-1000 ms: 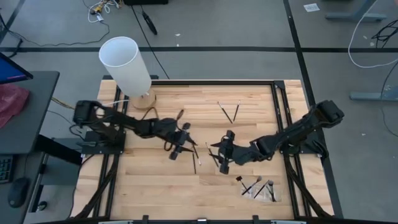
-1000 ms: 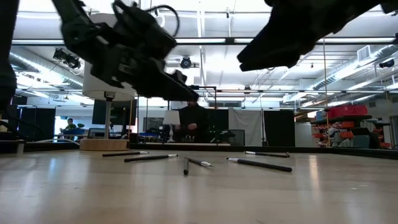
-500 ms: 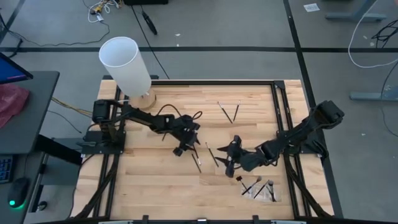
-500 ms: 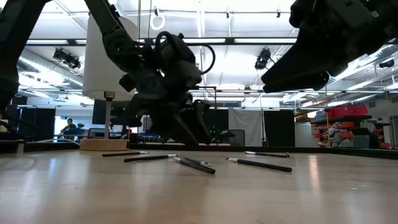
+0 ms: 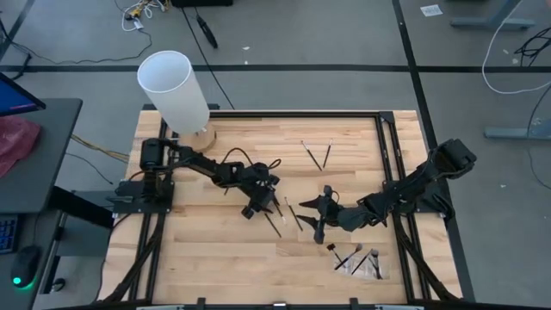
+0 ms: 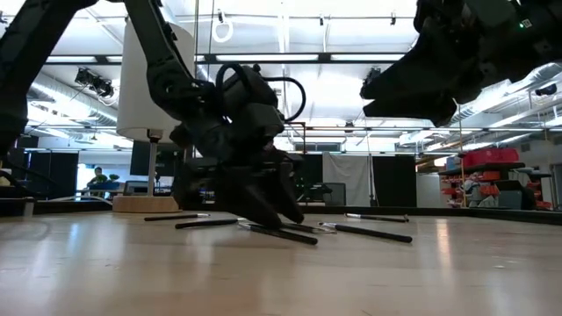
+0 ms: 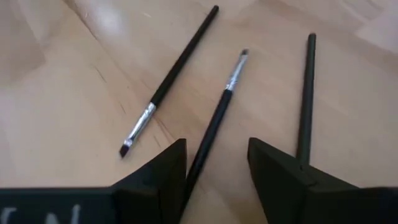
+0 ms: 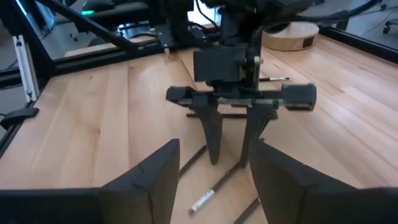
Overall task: Pick & Place Makeup Supplies
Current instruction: Put the silver makeup brush into the transparent organizer
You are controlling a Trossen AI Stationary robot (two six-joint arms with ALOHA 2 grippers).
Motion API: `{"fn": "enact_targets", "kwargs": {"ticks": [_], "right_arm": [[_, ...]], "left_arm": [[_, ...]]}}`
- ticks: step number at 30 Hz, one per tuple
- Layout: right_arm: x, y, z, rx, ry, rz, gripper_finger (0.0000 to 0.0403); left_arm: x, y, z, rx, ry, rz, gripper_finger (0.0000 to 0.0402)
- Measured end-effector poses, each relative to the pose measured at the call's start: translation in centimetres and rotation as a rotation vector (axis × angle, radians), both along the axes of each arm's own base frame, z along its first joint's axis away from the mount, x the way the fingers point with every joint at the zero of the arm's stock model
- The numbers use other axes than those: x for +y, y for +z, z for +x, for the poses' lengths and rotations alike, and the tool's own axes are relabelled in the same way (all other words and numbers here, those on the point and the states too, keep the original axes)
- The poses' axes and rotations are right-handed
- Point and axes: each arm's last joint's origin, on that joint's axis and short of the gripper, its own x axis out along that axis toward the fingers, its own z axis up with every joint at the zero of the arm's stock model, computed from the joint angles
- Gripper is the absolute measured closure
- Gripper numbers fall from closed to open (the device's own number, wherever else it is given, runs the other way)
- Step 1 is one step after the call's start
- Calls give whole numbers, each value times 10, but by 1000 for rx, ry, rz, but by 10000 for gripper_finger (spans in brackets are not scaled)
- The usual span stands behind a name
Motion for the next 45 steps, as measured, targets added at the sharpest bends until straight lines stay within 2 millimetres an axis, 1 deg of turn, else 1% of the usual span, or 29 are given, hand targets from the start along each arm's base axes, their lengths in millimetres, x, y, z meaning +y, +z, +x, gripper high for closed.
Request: {"fn": "enact_targets", "kwargs": {"ticks": [3, 6, 9, 11, 13, 15, 18, 23, 27, 30, 35, 40, 45], "right_arm": [[0, 1, 0, -7, 2, 2, 209], [0, 1, 0, -10, 5, -3, 209], [1, 2, 1, -17, 10, -9, 209], [0, 2, 1, -17, 9, -8, 209], [0, 2, 1, -17, 9, -8, 209], [0, 2, 1, -18, 9, -8, 209], [0, 2, 1, -18, 9, -8, 209], [0, 2, 1, -18, 9, -8, 209], [0, 2, 1, -18, 9, -9, 209], [0, 2, 1, -18, 9, -8, 209], [0, 2, 1, -18, 10, -11, 209], [1, 3, 1, -26, 10, -7, 209], [1, 3, 1, -28, 10, -2, 209]], "left_arm": [[5, -5, 0, 9, 8, -34, 248], [11, -6, -1, 21, 31, -43, 282], [18, -6, -2, 27, 57, -91, 315], [22, -7, -2, 36, 79, -116, 330], [23, -7, -2, 44, 101, -137, 336], [23, -6, -1, 40, 122, -161, 334], [19, -5, 0, 37, 124, -186, 310], [7, -3, 5, -2, 147, -154, 260], [-2, 1, 10, -69, 169, -96, 244], [-7, 0, 12, -98, 143, -92, 248], [-5, -18, 19, -83, 108, -159, 267], [10, -31, 26, -58, 103, -269, 281], [26, -37, 23, -16, 145, -279, 295]]}}
